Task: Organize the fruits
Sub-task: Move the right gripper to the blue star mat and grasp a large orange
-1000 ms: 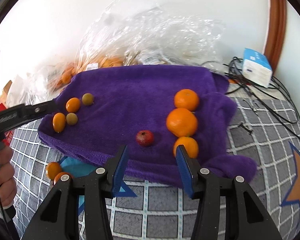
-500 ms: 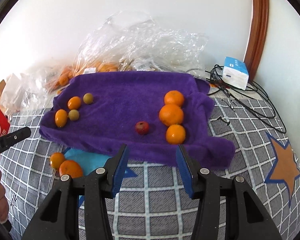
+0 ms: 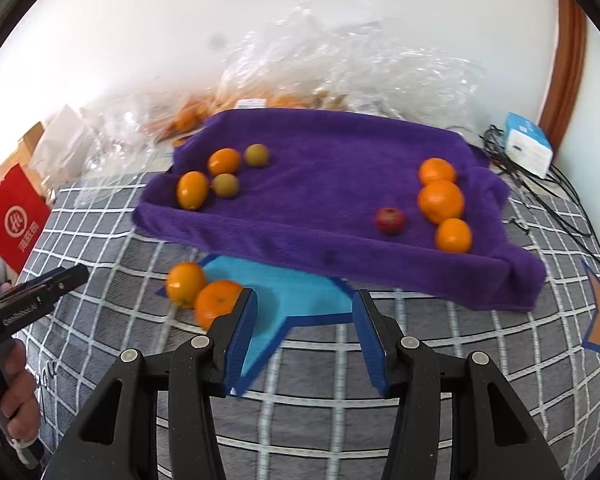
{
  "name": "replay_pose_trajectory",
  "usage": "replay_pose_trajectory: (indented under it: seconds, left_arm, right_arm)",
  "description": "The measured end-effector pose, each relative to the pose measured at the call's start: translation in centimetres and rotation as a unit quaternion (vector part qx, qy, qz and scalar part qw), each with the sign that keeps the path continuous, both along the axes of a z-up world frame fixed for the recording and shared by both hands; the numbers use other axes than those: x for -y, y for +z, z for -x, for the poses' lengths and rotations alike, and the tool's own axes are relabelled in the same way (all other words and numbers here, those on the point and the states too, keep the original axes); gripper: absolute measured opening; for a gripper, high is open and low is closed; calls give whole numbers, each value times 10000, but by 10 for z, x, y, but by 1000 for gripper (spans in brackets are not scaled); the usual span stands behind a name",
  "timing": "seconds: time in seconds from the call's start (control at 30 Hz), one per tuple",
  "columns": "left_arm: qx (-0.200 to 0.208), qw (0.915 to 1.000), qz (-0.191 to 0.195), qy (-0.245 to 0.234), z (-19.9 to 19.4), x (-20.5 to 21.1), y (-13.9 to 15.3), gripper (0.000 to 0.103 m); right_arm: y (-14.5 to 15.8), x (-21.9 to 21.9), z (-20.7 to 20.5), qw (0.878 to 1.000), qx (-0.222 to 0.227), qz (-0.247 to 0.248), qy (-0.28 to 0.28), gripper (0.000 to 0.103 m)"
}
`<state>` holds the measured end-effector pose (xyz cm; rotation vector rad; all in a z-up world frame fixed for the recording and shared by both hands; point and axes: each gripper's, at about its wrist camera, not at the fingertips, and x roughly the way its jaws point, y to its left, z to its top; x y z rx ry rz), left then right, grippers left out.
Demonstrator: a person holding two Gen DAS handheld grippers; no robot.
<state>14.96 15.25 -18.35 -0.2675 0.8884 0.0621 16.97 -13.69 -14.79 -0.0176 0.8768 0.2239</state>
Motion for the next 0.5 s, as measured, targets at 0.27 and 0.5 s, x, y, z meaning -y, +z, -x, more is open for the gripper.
replay_pose_trajectory:
  seconds: [0.27,0.5]
  left_arm:
    - [225,9993,283,-38,7,-9,-5,62]
    - [343,9986,388,-62,7,-8,-6,67]
  right_arm:
    - [-14,-18,0,9997,-138,-12,187,49]
    - [-16,-30,0,9986,-138,-221,464,49]
